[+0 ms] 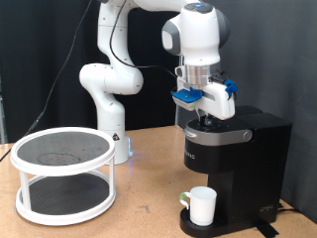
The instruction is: Make a cup of coffee with the keurig machine
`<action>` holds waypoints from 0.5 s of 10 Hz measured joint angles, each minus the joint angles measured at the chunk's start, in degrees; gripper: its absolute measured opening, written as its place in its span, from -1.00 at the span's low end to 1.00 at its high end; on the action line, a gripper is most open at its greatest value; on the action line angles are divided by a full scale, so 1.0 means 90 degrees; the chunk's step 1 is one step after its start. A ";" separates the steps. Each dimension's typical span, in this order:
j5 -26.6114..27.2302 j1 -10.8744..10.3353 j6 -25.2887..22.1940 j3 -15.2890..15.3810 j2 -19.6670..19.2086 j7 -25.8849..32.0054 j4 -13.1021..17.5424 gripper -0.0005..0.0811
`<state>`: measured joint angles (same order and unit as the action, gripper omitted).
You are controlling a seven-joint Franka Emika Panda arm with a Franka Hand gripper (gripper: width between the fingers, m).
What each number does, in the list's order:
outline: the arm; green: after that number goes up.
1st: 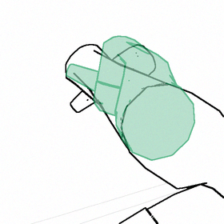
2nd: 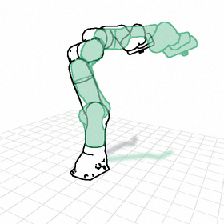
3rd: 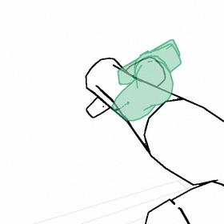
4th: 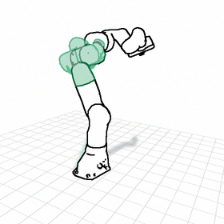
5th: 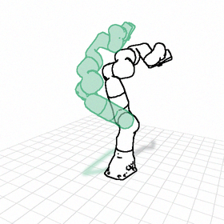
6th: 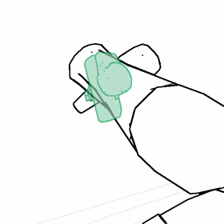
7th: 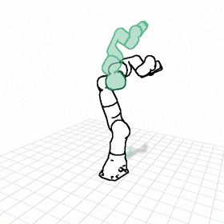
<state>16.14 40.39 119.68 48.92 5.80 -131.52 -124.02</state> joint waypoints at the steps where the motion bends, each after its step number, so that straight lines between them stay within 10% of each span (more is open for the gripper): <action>1: 0.0000 -0.0012 -0.0040 0.0021 0.0001 0.0001 0.0010 -0.99; 5: 0.0027 0.0025 -0.1009 0.0028 -0.0292 -0.0130 0.0363 -0.99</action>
<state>16.38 40.61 110.61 49.17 3.17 -132.69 -120.76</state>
